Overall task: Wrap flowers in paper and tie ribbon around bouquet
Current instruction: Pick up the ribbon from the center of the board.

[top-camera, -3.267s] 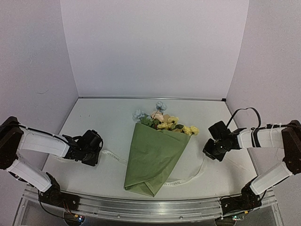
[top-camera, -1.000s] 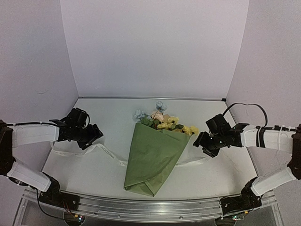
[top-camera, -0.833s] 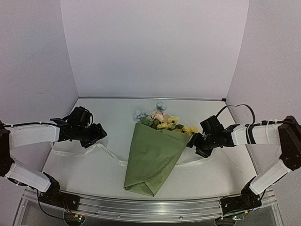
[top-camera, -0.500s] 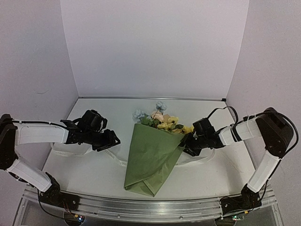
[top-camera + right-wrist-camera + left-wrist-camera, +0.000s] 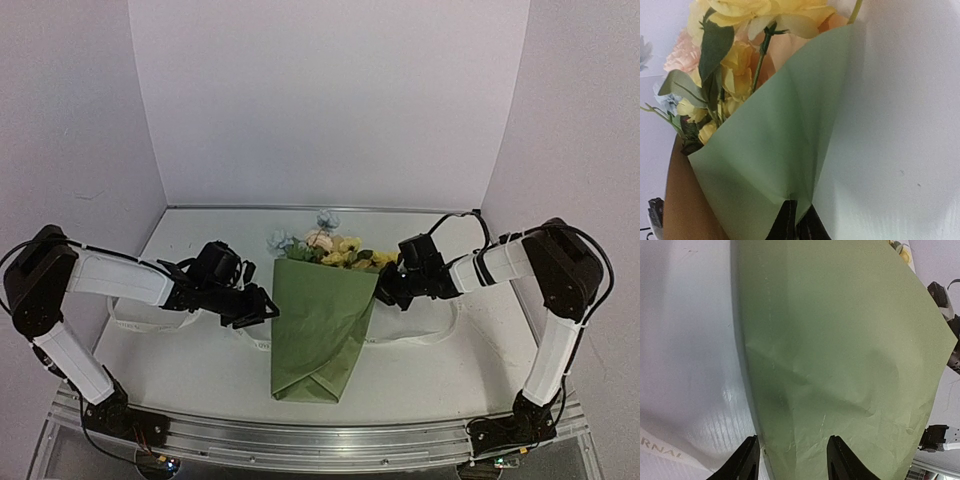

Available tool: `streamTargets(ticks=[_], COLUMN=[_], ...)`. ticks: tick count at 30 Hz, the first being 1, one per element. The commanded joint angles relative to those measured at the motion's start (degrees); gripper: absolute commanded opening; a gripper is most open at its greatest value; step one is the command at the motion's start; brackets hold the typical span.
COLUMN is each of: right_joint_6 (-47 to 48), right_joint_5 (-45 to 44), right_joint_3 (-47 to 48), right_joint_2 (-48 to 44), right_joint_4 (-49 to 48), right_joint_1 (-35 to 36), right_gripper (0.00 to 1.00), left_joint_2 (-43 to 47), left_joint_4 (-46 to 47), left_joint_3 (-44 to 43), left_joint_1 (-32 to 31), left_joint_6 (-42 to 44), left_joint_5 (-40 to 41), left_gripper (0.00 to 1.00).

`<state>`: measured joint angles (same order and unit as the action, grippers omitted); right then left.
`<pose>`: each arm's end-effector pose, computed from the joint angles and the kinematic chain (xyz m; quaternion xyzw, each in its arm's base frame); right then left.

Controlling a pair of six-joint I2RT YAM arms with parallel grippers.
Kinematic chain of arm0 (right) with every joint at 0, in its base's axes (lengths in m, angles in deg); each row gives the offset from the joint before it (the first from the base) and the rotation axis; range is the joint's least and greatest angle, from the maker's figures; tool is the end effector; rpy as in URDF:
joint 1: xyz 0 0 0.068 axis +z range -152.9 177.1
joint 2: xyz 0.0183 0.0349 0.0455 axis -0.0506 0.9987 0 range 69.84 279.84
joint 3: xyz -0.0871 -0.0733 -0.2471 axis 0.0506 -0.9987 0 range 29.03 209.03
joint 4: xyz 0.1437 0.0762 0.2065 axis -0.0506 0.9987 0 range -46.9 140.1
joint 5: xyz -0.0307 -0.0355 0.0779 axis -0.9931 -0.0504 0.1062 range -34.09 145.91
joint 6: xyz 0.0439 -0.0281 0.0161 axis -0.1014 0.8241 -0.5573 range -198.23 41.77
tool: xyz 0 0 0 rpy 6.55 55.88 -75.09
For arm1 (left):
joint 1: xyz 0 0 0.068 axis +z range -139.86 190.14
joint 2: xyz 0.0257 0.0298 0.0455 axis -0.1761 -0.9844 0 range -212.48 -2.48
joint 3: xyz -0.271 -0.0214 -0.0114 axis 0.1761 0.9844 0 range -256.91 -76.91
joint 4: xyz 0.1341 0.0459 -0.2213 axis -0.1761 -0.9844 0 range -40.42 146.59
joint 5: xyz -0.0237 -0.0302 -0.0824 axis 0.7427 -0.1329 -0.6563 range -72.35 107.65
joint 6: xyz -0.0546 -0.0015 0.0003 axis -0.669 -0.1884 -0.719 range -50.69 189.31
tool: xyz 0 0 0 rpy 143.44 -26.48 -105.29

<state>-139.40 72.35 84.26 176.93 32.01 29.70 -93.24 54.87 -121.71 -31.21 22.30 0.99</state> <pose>0.3140 0.2132 0.1371 0.1643 0.8867 0.3897 0.1868 0.2268 -0.2136 0.1606 0.0067 0.9242 -0.3458 0.1620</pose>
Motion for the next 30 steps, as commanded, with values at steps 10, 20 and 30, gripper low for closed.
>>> streamTargets(ticks=[10,20,30], right_joint_6=[2.7,2.8,7.0], right_joint_5=[-1.1,-2.2,-20.6], right_joint_3=[2.5,-1.4,-3.8], right_joint_2=[-2.7,-8.4,-26.3], right_joint_4=[4.9,7.6,33.9], right_joint_1=[-1.2,-1.0,-1.4], right_gripper=[0.05,0.11,0.49], left_joint_2=[-4.3,-5.4,-2.3], left_joint_4=[4.1,5.1,2.5], left_joint_3=[-7.1,-9.7,-10.8], left_joint_1=[-0.1,-0.2,-1.7], left_joint_6=[-3.8,-5.9,-2.4], left_joint_5=[-0.5,-2.8,-3.9], left_gripper=[0.46,0.46,0.44])
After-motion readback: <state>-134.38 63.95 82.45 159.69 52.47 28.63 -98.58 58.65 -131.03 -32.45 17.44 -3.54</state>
